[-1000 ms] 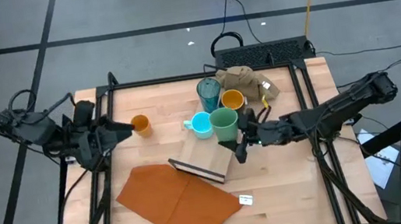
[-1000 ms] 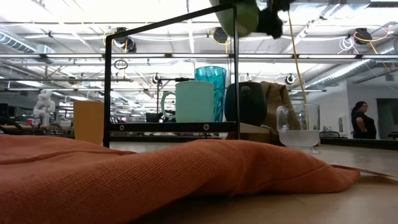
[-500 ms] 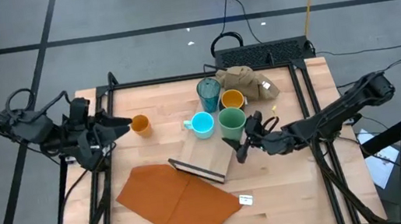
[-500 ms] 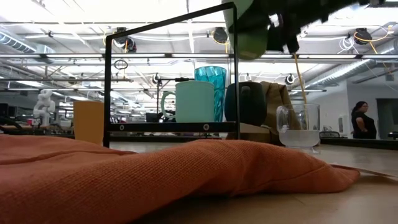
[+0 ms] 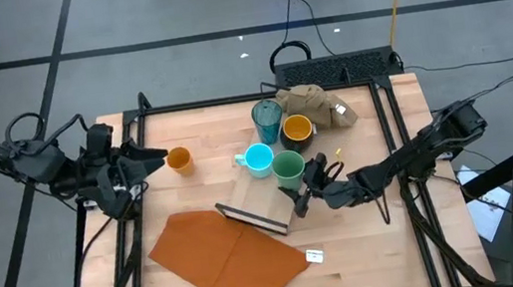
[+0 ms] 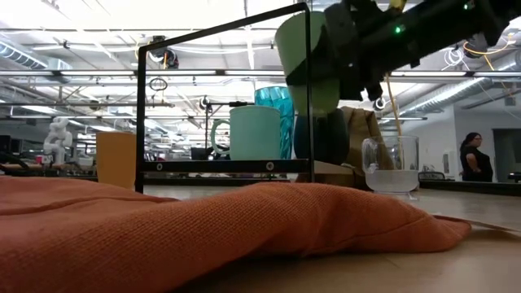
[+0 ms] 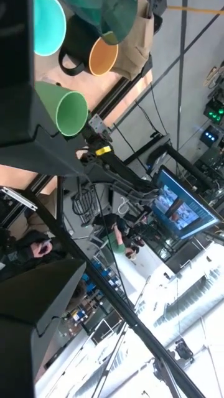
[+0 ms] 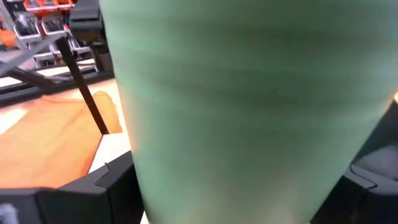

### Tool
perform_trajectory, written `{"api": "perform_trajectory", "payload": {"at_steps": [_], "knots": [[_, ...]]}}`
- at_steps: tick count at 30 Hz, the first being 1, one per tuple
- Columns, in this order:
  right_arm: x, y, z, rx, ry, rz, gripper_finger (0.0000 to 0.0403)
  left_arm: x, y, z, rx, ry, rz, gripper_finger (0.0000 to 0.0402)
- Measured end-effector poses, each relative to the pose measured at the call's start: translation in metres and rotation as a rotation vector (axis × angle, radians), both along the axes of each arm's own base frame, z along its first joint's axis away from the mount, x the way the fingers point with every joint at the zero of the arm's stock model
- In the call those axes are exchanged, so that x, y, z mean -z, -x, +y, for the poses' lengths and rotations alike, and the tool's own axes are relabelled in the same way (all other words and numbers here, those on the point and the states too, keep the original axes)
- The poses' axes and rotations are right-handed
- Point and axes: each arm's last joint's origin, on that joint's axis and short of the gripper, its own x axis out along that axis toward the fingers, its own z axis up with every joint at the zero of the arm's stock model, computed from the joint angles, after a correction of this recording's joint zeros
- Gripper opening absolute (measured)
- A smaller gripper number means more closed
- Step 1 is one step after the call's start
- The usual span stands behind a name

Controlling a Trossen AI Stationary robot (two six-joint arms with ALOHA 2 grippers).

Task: Stack small to large cups/mugs on shelf
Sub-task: Put the light green cup on the shelf

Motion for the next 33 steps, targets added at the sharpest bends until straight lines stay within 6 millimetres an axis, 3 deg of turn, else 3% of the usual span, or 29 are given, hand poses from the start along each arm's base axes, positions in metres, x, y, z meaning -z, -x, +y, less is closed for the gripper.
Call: {"api": "perform_trajectory", "payload": {"at_steps": [16, 33], "knots": [[0.041, -0.011, 0.001, 0.040, -0.040, 0.060, 0.0313, 0.000, 0.000, 0.000, 0.000, 0.007, -0.002, 0.0230], [0.052, -0.014, -0.011, 0.078, -0.074, 0.096, 0.0313, 0.000, 0.000, 0.000, 0.000, 0.001, -0.003, 0.0230]]}}
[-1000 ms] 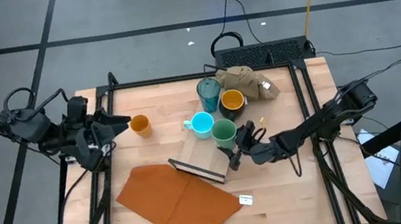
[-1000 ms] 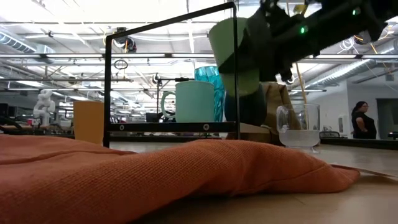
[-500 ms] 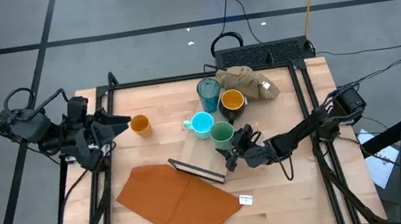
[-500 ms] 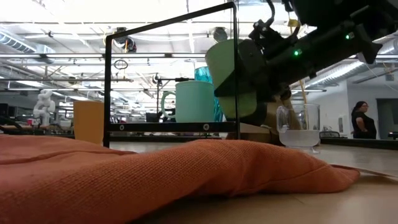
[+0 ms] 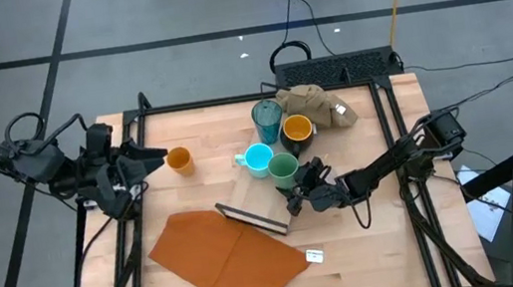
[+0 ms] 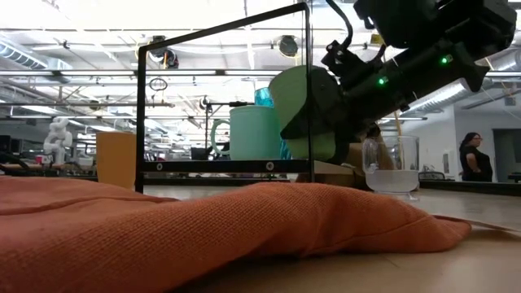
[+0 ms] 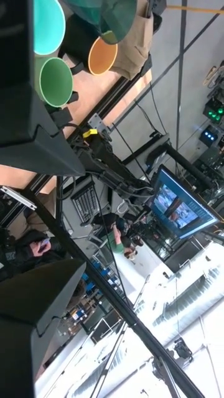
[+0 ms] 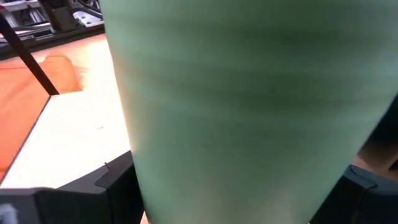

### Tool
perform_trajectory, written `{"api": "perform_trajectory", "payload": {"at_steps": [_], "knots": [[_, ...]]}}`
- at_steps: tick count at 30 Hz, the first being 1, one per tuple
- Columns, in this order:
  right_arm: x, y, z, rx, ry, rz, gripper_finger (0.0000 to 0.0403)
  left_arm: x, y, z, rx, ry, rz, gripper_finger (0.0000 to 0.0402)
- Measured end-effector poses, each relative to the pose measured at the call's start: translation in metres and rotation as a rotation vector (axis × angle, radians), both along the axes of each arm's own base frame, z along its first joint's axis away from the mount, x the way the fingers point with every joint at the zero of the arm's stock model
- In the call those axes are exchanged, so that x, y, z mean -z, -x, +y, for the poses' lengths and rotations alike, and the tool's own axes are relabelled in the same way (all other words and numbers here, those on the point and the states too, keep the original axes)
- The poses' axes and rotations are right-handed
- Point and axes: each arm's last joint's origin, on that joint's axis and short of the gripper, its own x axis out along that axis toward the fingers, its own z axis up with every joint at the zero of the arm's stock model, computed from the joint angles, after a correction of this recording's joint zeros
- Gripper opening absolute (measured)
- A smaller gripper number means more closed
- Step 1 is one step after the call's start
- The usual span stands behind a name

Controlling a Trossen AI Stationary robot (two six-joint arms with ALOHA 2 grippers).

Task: Stack small to large cups/mugs on shelf
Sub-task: Put the light green cup on the shelf

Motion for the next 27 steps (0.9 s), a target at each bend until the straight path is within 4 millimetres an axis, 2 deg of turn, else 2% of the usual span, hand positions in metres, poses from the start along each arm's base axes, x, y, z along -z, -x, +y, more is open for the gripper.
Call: {"api": "perform_trajectory", "payload": {"at_steps": [15, 27], "knots": [[0.0016, 0.0002, -0.0036, -0.004, -0.026, 0.012, 0.0319, 0.0000, 0.0001, 0.0000, 0.002, 0.002, 0.000, 0.0230], [0.0032, 0.0004, -0.0024, -0.040, -0.071, 0.017, 0.0365, 0.0000, 0.0001, 0.0000, 0.001, -0.001, 0.000, 0.0230]]}}
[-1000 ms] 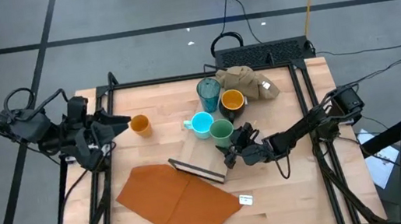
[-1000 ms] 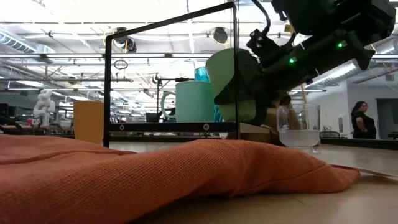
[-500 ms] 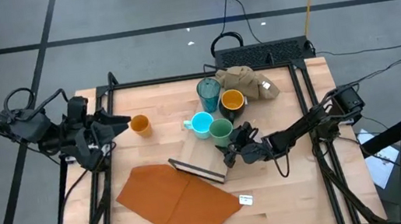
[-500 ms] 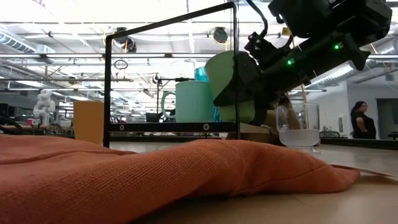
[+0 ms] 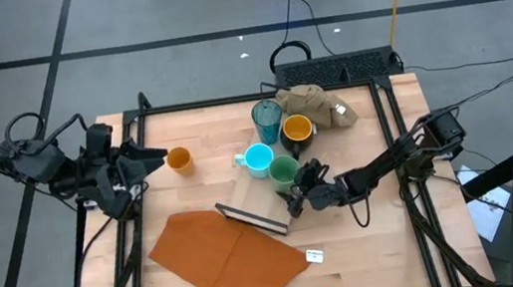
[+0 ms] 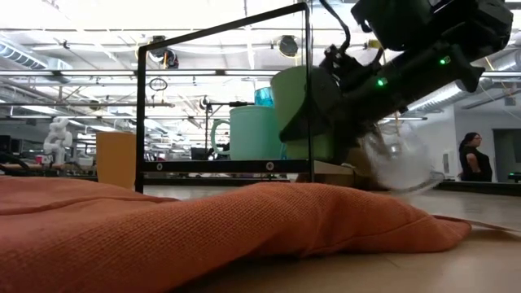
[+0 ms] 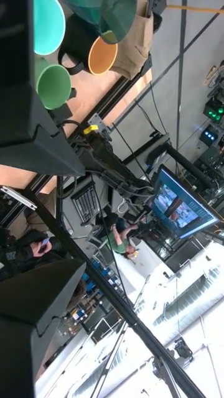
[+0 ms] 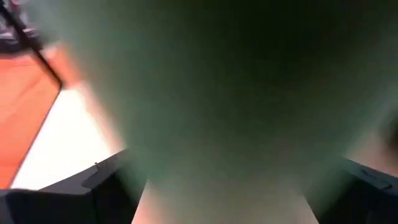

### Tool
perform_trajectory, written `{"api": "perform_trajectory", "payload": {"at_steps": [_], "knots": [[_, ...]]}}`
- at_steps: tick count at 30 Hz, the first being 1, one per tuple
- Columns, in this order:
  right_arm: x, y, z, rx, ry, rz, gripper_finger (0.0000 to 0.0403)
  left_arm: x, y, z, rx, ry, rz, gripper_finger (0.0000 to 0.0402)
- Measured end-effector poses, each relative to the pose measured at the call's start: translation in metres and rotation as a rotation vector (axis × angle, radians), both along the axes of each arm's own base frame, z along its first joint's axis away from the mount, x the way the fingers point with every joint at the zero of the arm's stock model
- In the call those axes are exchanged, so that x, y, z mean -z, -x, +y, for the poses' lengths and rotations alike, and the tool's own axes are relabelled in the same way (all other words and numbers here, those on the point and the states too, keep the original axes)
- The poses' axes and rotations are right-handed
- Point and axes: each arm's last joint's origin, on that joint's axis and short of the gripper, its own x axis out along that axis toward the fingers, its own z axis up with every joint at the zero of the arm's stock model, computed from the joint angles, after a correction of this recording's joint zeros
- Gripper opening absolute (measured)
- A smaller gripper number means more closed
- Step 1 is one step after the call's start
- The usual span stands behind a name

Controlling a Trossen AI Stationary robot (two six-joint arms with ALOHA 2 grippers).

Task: Stack small to large cups/mugs on shelf
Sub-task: Put the light green cup on the shelf

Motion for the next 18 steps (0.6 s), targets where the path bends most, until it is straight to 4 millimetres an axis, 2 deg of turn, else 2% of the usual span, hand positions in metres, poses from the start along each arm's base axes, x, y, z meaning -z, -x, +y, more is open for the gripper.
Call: {"api": "perform_trajectory", "payload": {"at_steps": [3, 18], "knots": [[0.0043, 0.0018, 0.0005, -0.011, -0.015, 0.027, 0.0369, 0.0000, -0.0001, -0.0001, 0.000, -0.001, 0.000, 0.0230], [-0.0015, 0.0007, -0.0003, -0.001, -0.004, 0.001, 0.0371, 0.0001, -0.0001, -0.0001, 0.001, 0.001, 0.001, 0.0230]]}}
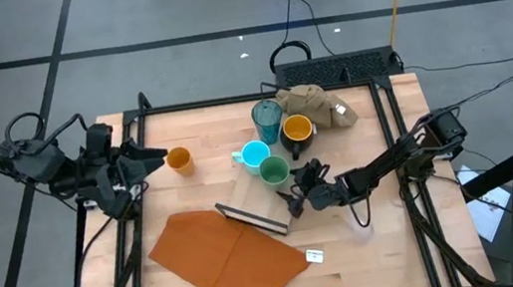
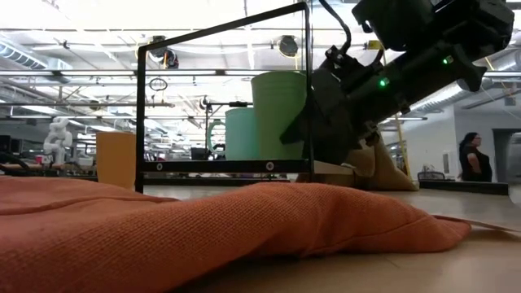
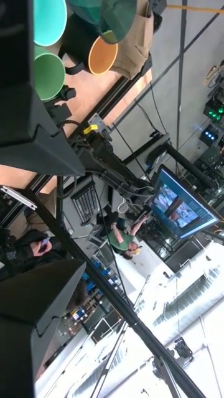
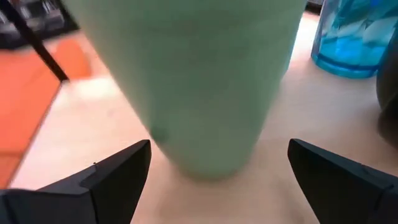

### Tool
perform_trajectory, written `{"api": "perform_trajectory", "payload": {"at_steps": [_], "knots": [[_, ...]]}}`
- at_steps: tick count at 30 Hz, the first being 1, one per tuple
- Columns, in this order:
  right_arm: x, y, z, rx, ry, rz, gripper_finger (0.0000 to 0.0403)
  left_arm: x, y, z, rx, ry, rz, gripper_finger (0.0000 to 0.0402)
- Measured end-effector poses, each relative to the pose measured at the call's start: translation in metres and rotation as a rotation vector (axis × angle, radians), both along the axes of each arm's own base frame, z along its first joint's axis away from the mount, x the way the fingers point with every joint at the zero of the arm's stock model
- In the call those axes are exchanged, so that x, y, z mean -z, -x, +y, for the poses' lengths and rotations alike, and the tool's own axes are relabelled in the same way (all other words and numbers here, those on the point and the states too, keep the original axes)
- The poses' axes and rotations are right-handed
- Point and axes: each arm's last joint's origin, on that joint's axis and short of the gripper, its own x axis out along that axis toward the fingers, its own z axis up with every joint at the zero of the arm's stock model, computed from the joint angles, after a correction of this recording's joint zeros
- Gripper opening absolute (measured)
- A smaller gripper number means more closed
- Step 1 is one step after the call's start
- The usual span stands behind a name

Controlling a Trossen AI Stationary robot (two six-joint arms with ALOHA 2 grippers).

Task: Stack small to large cups/mugs on shelf
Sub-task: Put the light green cup on the shelf

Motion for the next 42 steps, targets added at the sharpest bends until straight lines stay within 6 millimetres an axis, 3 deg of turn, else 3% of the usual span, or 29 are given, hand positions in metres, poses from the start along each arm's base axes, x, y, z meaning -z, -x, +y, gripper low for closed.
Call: {"api": "perform_trajectory", "payload": {"at_steps": [11, 19, 27, 32, 37, 42], "knots": [[-0.004, 0.014, 0.002, -0.081, -0.073, 0.144, 0.0371, 0.000, 0.000, 0.000, 0.000, -0.005, 0.003, 0.0230], [-0.033, 0.032, -0.002, -0.151, -0.132, 0.194, 0.0371, 0.001, 0.000, 0.000, 0.000, -0.011, 0.010, 0.0230], [-0.070, 0.053, -0.002, -0.272, -0.391, 0.128, 0.0371, 0.008, 0.000, 0.000, -0.001, -0.050, 0.077, 0.0230], [-0.076, 0.059, 0.000, -0.316, -0.513, 0.128, 0.0365, 0.010, -0.002, -0.001, -0.002, -0.058, 0.092, 0.0230], [-0.075, 0.052, 0.005, -0.348, -0.542, 0.085, 0.0320, 0.012, -0.007, -0.004, -0.001, -0.078, 0.108, 0.0230], [-0.080, 0.039, 0.010, -0.388, -0.553, -0.048, 0.0216, 0.014, -0.013, -0.007, 0.000, -0.084, 0.124, 0.0230]]}}
